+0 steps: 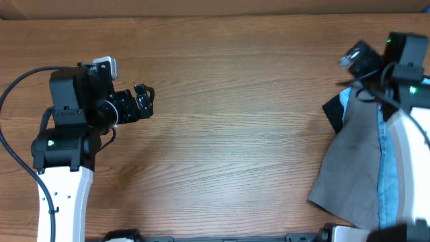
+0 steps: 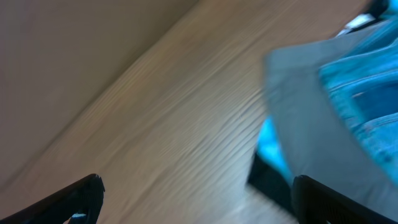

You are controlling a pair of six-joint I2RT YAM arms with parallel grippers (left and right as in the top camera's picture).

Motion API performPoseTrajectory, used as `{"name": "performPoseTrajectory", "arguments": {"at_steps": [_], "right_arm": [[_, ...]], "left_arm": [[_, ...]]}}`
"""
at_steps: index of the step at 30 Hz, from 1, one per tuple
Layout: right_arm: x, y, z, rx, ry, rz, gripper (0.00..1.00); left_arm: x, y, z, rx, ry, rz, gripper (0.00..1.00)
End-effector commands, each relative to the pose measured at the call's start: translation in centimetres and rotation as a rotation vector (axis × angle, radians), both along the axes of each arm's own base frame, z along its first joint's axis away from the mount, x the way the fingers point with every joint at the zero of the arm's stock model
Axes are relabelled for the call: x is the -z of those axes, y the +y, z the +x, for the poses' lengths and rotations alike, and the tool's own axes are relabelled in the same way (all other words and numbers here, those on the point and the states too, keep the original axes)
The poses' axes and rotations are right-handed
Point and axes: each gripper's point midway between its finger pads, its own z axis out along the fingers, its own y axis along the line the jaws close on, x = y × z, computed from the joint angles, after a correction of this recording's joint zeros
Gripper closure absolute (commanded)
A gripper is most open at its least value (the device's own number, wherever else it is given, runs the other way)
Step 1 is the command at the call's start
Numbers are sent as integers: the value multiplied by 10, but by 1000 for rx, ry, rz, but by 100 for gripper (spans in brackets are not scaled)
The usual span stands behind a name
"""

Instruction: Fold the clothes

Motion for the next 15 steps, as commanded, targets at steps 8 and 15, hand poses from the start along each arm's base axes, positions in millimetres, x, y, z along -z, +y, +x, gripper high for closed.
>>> {"name": "performPoseTrajectory", "arguments": {"at_steps": [8,15], "right_arm": [[111,-129,6,289,214,-21,9],[159,-157,3,307,232,114,18]], "left_arm": [[-7,-3,-1,-28,15,-52,2],[2,-3,-3,-29,55,-53,2]]}}
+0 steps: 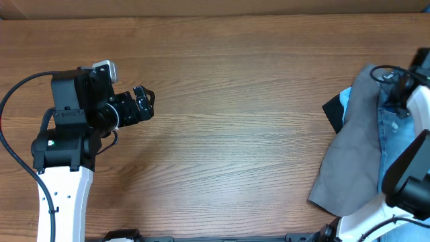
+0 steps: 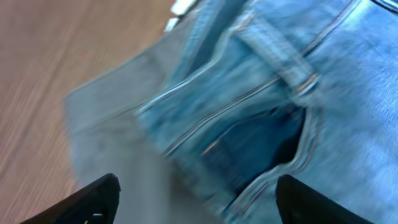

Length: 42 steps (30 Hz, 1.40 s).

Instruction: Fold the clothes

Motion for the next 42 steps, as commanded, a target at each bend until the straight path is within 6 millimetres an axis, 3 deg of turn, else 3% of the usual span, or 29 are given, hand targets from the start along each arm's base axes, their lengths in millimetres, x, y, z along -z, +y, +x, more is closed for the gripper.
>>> {"name": "performPoseTrajectory", "arguments": {"at_steps": [1,9,15,20,27,32,38,42], "right_arm": [[8,-5,12,-20,-48,68,18],[29,16,30,-195,-26,66,18],[50,1,16,-128,109,-51,23],[61,-2,13,-118,140,-55,38],[58,-8,13,-101,140,-83,50],[54,-16,10,-78,160,-122,67],[30,-19,18,-76,156,-119,88],[14,-12,30,-112,117,-75,94]], "left_arm": [[-5,-2,5,1,-3,-15,2],[14,-1,14,1,57,-19,1],[29,-7,18,20,112,-49,0],[36,-10,19,31,138,-65,0],[37,-10,18,31,144,-65,0],[37,-11,18,35,144,-65,0],[38,-11,16,35,151,-65,0],[38,-11,16,37,150,-64,0]]}}
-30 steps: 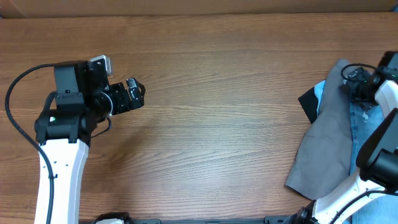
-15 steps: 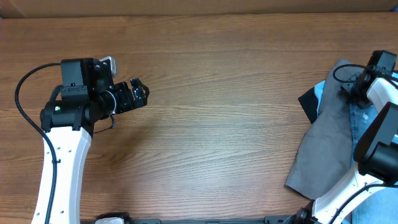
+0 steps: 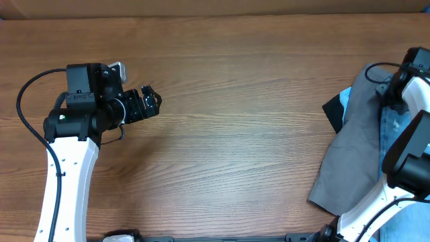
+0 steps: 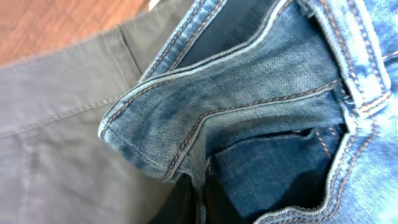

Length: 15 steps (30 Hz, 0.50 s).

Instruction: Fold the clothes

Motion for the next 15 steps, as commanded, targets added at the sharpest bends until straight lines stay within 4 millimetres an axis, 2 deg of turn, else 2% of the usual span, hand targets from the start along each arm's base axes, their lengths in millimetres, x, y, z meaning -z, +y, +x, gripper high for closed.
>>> {"name": "performPoseTrajectory", "arguments": {"at_steps": [1,6,9,13,15], "right_arm": [[-27,1,25,-34,-87,32,96],[-41,8,32,-83,-111,59,96],[-59,5,31,-79,-131,47,96],[-118,-2,29,-81,-204,-2,96],[-157,-1,27,-99,-250,-40,96]], "left_arm": [[-10,-4,4,8,-21,-18,0],[-9,-4,4,8,-19,-18,0],[-9,-4,4,8,-18,-18,0],[-9,-4,2,8,-12,-18,0],[-9,-4,2,8,-12,-18,0]]}}
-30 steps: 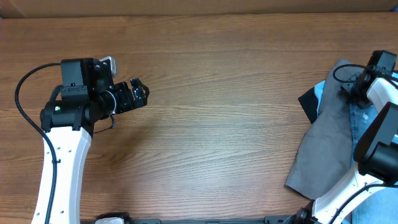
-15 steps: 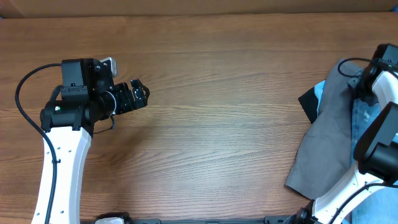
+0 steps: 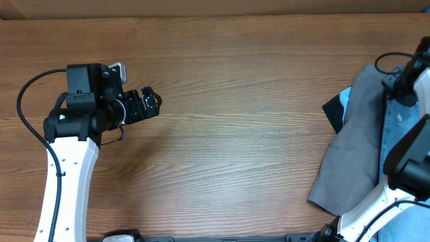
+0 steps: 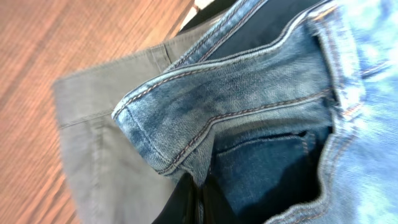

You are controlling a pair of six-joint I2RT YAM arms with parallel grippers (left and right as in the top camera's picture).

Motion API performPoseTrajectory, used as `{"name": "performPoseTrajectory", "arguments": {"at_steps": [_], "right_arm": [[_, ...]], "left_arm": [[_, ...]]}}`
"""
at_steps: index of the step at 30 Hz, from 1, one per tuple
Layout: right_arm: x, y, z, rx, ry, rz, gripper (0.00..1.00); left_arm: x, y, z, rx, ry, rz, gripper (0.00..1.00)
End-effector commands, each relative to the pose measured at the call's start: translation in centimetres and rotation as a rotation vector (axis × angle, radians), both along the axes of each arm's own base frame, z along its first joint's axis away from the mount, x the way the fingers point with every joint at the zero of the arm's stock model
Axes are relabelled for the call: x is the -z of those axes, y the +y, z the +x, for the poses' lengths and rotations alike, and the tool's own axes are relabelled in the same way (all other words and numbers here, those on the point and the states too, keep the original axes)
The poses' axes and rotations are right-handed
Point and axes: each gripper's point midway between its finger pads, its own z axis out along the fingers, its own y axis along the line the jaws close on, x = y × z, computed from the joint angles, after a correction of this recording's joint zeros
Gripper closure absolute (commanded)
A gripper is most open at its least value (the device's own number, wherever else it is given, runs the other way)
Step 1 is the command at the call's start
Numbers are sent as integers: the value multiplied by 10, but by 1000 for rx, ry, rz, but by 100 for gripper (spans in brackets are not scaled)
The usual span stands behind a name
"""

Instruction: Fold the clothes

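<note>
A pile of clothes lies at the table's right edge: a grey garment [image 3: 349,154] on top, light blue jeans [image 3: 393,141] beside it, a dark piece [image 3: 334,109] under them. In the right wrist view the jeans' waistband [image 4: 236,93] fills the frame over the grey garment [image 4: 106,155]. My right gripper [image 4: 200,200] is shut on a fold of the jeans' denim; in the overhead view it sits at the far right edge [image 3: 411,84]. My left gripper [image 3: 149,102] hangs over bare wood at the left, jaws a little apart and holding nothing.
The wooden table [image 3: 235,134] stretches between the two arms. The left arm's black cable [image 3: 27,94] loops at the far left. The right arm's white link [image 3: 406,175] lies over the pile's right side.
My right gripper, still shut on the denim, has shifted a little up and to the right; more wood and grey cloth show in its wrist view. The left arm has not moved.
At first my right gripper was open above the pile's far corner. It then stood open over the jeans' waistband. By 0.5 s ago it had shut on a denim fold, and the left arm had shifted slightly. Now the denim is held, a little displaced.
</note>
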Motion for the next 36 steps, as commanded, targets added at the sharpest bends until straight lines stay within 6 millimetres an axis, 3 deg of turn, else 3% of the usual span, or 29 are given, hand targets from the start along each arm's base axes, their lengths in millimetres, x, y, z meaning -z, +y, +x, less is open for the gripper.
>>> {"name": "performPoseTrajectory", "arguments": {"at_steps": [1,4,10,11,15,17,20,21,25,26,27,28,29,32,34,36], "right_arm": [[-135,-6,16,-43,-252,-131,96],[-194,4,10,-65,-335,-169,96],[-304,63,7,-217,-513,-222,96],[-342,94,6,-291,-582,-255,96],[-409,175,5,-459,-760,-269,96],[-432,232,5,-576,-848,-243,96],[-445,315,2,-741,-932,-161,96],[-445,369,-4,-853,-958,-101,96],[-422,495,-31,-1108,-945,25,96],[-409,524,-39,-1155,-915,34,82],[-394,544,-44,-1181,-875,18,59],[-382,555,-47,-1188,-840,-11,33],[-372,561,-50,-1182,-809,-51,25],[-363,567,-58,-1142,-776,-156,20],[-373,561,-61,-1110,-799,-179,6],[-388,548,-64,-1078,-828,-187,2]], "left_arm": [[-10,-4,4,7,-20,-18,0],[-10,-4,4,8,-21,-18,0],[-13,-4,3,8,-23,-18,0],[-16,-4,3,20,-33,-9,0],[-38,0,6,16,-76,1,0],[-58,11,7,-20,-101,25,0],[-88,36,3,-101,-127,82,0],[-106,50,-2,-148,-142,108,0],[-160,95,-26,-312,-193,205,0],[-176,108,-35,-364,-215,235,0],[-193,119,-44,-414,-242,260,0],[-207,127,-52,-451,-268,277,0],[-221,134,-60,-480,-298,293,0],[-262,140,-82,-531,-399,326,0],[-279,137,-89,-533,-450,331,0],[-286,131,-90,-517,-478,318,0]]}}
